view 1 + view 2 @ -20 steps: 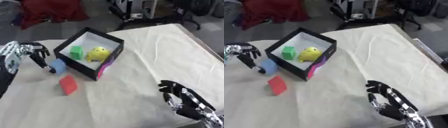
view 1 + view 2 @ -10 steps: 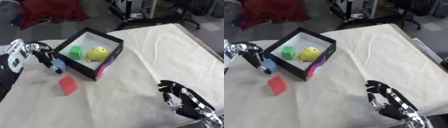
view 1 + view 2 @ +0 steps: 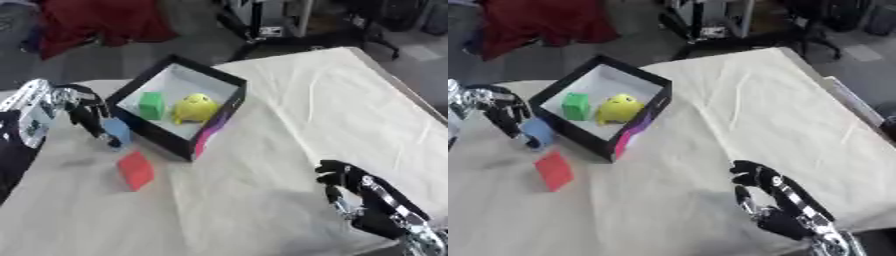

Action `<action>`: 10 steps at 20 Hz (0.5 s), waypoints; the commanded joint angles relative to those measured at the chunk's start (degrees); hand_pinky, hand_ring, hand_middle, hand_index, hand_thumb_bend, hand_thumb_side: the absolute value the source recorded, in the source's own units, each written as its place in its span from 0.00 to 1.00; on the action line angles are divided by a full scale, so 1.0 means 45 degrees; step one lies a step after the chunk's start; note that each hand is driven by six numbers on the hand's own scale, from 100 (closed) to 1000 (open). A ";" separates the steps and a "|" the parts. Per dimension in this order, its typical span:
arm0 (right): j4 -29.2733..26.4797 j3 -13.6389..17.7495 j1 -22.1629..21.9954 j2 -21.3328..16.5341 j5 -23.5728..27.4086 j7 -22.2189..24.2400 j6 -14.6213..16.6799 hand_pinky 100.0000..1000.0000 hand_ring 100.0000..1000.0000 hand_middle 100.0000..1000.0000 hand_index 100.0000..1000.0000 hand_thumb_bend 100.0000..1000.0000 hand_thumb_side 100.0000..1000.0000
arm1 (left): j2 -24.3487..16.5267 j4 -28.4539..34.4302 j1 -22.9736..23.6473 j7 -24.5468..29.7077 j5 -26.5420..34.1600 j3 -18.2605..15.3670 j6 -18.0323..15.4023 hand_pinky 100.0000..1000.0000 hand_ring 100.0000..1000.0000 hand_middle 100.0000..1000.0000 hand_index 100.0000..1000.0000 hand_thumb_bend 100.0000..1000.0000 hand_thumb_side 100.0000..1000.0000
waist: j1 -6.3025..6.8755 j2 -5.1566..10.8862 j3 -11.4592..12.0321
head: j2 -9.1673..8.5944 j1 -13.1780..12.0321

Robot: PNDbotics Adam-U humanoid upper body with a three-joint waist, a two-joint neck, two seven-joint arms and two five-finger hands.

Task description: Pick up objects on the table and place them in the box.

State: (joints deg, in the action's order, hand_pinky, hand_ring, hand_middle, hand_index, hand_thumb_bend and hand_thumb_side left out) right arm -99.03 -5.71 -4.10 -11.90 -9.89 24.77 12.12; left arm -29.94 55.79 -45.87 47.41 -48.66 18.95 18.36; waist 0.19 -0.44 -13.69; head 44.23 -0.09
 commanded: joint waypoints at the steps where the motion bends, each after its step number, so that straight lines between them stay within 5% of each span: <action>1: -0.0133 -0.0006 0.0084 -0.0201 0.0003 0.0033 0.0033 0.84 0.77 0.78 0.90 0.00 0.41 | -0.0054 0.0012 -0.0156 -0.0110 -0.0149 -0.0158 0.0092 0.67 0.60 0.63 0.79 0.62 0.25 | -0.0104 0.0236 0.0009 | -0.0024 0.0044; 5: -0.0135 -0.0012 0.0099 -0.0191 0.0015 0.0043 0.0034 0.84 0.77 0.78 0.90 0.00 0.41 | 0.0214 -0.0150 0.0006 -0.0541 -0.0071 -0.0191 0.0074 0.64 0.57 0.60 0.77 0.52 0.21 | -0.0112 0.0233 -0.0001 | -0.0024 0.0021; 10: -0.0137 -0.0002 0.0114 -0.0190 0.0029 0.0049 0.0034 0.84 0.77 0.78 0.90 0.00 0.41 | 0.0342 -0.0342 0.0131 -0.1353 -0.0240 -0.0252 0.0131 0.54 0.47 0.48 0.67 0.22 0.13 | -0.0118 0.0234 -0.0028 | -0.0024 0.0028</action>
State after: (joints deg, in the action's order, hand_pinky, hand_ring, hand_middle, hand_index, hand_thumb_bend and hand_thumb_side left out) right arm -99.02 -5.71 -4.06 -11.90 -9.88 24.87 12.21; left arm -27.68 54.12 -44.62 42.21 -49.22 18.38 18.78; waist 0.19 -0.44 -13.72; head 44.23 0.05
